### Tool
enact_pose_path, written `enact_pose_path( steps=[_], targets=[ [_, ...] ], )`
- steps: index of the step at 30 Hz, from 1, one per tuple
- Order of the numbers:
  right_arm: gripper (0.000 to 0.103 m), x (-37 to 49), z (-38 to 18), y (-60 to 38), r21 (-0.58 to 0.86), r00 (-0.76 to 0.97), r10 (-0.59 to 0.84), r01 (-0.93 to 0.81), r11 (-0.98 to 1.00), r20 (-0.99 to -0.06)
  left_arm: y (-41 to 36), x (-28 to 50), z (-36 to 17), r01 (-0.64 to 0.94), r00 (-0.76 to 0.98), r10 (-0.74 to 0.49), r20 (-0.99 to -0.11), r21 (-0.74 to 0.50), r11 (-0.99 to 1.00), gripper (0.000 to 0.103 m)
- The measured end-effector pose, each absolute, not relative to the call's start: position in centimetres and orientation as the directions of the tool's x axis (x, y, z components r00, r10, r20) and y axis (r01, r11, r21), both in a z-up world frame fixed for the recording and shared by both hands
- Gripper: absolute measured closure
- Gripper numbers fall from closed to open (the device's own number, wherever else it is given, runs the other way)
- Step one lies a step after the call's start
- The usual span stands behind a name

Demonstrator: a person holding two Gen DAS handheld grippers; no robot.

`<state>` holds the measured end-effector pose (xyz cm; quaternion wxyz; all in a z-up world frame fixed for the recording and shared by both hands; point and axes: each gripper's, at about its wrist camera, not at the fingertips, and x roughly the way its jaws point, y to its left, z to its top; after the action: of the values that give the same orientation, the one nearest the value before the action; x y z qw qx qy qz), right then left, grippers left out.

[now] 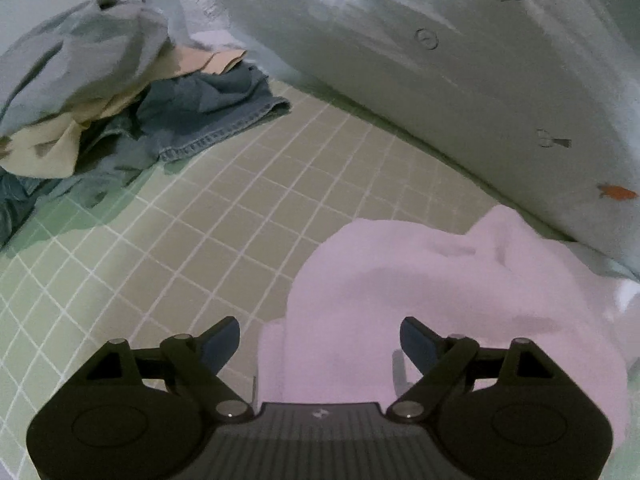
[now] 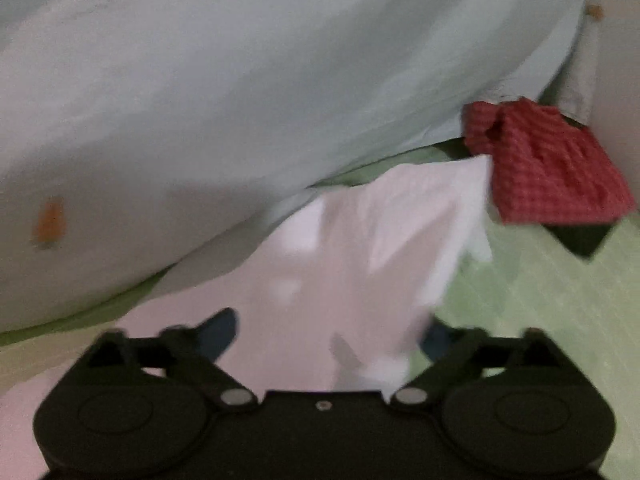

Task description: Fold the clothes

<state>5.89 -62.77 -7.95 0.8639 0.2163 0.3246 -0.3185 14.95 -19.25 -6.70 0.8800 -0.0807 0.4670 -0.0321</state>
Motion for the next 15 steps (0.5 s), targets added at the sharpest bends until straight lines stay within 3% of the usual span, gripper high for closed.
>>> enact_pose_path(
  steps=[5,11,15],
  targets=[
    [0.000,2.4,-5.6,-55.2,0.186,0.682,-0.370,0.596,0.781,-0.631,-18.1,11.8,-5.4,0.053,0.595,-0.147,-0.790,-0.145,0.988,0.011],
    [0.001,2.9,-5.2,-47.8,0.224,0.747,-0.215,0.439,0.870,-0.629,-15.2,8.1,-5.2,0.095,0.584,-0.174,-0.793,-0.145,0.985,0.011],
    [0.015,3.9,-5.5,-44.2,0.258,0.759,-0.147,0.387,0.885,-0.634,-13.2,6.2,-5.0,0.116,0.581,-0.188,-0.792,-0.148,0.982,0.011]
  ],
)
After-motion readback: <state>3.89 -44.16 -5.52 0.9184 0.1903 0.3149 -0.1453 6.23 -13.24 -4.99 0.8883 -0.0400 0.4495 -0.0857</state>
